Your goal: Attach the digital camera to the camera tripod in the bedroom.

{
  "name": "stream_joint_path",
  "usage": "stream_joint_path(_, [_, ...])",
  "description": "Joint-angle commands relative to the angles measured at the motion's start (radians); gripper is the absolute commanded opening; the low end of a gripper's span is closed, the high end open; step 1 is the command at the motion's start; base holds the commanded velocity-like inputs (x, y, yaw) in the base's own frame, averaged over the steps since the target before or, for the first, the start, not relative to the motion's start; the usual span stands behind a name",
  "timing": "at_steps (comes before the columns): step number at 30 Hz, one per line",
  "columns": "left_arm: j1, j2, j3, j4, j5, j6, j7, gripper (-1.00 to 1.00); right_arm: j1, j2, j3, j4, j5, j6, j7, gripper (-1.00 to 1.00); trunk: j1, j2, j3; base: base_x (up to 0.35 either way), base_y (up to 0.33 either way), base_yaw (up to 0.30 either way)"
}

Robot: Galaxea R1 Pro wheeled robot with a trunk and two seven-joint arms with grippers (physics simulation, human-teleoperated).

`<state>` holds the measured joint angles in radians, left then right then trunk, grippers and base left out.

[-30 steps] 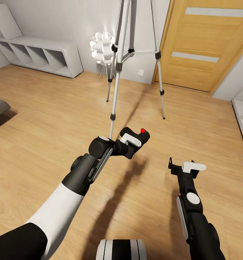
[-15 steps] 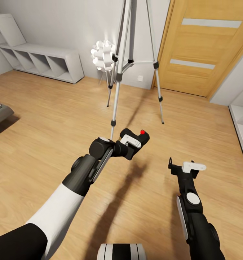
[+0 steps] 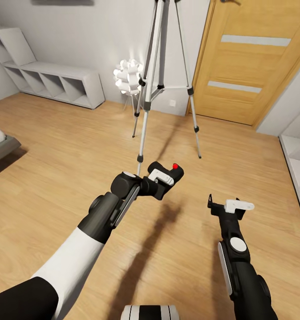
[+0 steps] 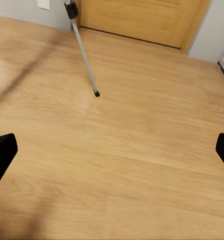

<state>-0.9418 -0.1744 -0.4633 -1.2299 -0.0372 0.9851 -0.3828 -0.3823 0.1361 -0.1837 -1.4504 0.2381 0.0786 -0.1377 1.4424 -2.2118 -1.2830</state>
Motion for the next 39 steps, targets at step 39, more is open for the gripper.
stream_joint_path(39, [0.072, 0.132, 0.000, 0.178, 0.207, -0.155, -0.007, -1.00, 0.000, 0.002, 0.000, 0.014, 0.010, 0.007, 0.000, 1.00, -0.150, 0.273, 0.184, 0.000, 0.000, 0.000])
